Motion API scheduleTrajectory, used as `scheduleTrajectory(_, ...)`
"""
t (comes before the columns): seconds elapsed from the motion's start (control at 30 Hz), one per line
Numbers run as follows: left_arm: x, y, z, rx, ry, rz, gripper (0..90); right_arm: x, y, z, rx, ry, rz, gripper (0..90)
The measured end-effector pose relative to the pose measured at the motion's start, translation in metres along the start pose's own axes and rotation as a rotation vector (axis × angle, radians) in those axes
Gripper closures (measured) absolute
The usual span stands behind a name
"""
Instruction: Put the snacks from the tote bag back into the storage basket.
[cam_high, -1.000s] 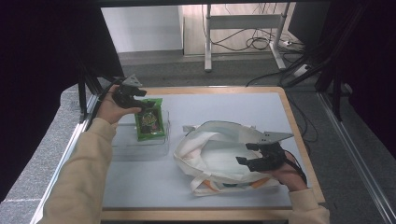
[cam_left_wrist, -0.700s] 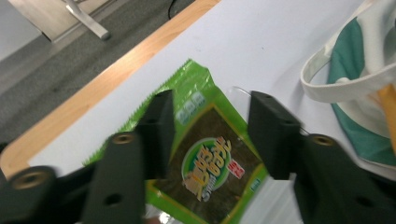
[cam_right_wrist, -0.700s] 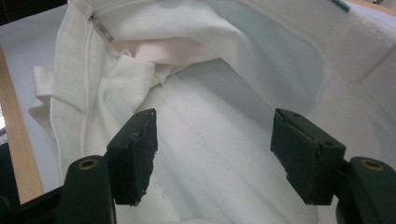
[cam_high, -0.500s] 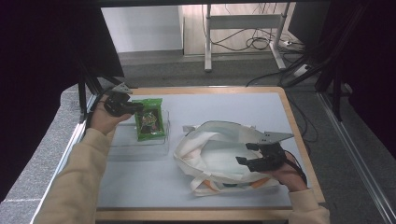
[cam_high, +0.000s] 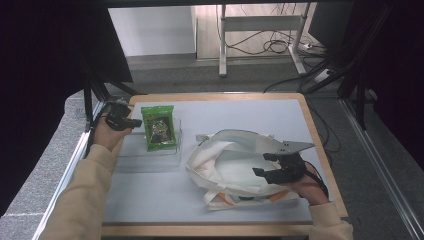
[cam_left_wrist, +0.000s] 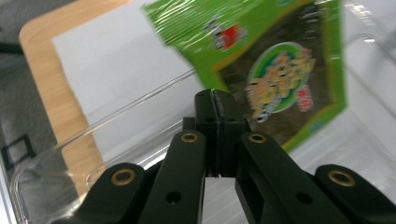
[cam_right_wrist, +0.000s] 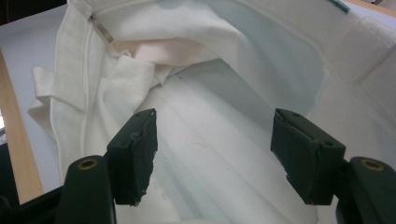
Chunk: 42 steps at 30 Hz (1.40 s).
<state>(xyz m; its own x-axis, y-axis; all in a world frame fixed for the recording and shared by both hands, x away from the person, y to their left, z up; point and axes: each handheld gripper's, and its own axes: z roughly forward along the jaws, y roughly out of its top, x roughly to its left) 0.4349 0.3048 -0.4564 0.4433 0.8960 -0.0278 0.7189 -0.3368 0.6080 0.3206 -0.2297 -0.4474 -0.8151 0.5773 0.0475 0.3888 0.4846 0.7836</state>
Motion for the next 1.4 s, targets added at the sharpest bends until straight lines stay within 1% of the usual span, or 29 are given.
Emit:
scheduleTrajectory(0.07,0.0,0.001,0.007,0.021,0.013,-0.004,89.9,0.0,0.0,0.0,0.002,-0.001,0.001,31.9)
scheduleTrajectory(0.13,-0.001,0.003,0.013,0.026,0.012,-0.012,89.9,0.0,-0.001,0.001,0.004,-0.002,0.0,31.8)
scheduleTrajectory(0.23,-0.006,0.008,0.021,0.042,0.02,-0.009,89.7,-0.002,-0.001,0.0,0.002,-0.005,0.005,31.9)
scheduleTrajectory(0.33,-0.009,0.012,0.028,0.037,0.01,-0.015,89.6,-0.003,-0.002,-0.001,0.003,-0.006,0.007,31.9)
scheduleTrajectory(0.37,-0.011,0.014,0.03,0.04,0.013,-0.015,89.6,-0.003,-0.002,-0.001,0.003,-0.006,0.007,31.9)
scheduleTrajectory(0.43,-0.014,0.016,0.033,0.038,0.006,-0.013,89.7,-0.004,-0.003,-0.002,0.002,-0.008,0.01,31.8)
scheduleTrajectory(0.5,-0.017,0.018,0.034,0.037,0.009,-0.015,89.6,-0.004,-0.003,-0.002,-0.001,-0.008,0.01,31.9)
scheduleTrajectory(0.6,-0.02,0.023,0.033,0.035,0.012,-0.021,89.7,-0.005,-0.003,-0.003,0.0,-0.01,0.013,31.9)
scheduleTrajectory(0.63,-0.023,0.027,0.033,0.033,0.018,-0.019,89.7,-0.005,-0.003,-0.003,-0.002,-0.009,0.012,31.9)
scheduleTrajectory(0.77,-0.024,0.027,0.033,0.034,0.026,-0.015,89.6,-0.004,-0.003,-0.003,0.001,-0.009,0.007,31.9)
scheduleTrajectory(0.87,-0.021,0.024,0.033,0.033,0.014,-0.025,89.0,-0.004,-0.003,-0.003,0.0,-0.009,0.01,31.9)
scheduleTrajectory(1.03,-0.017,0.02,0.03,0.025,0.022,-0.033,87.8,-0.004,-0.002,-0.003,0.0,-0.009,0.007,31.8)
scheduleTrajectory(1.17,-0.013,0.016,0.024,0.013,0.025,-0.039,88.1,-0.004,-0.002,-0.003,-0.001,-0.009,0.007,31.9)
scheduleTrajectory(1.3,-0.008,0.012,0.014,0.001,0.034,-0.045,88.1,-0.003,-0.002,-0.002,0.002,-0.007,0.005,31.9)
scheduleTrajectory(1.4,-0.006,0.01,0.011,-0.002,0.037,-0.047,88.2,-0.003,-0.002,-0.002,0.001,-0.006,0.003,31.9)
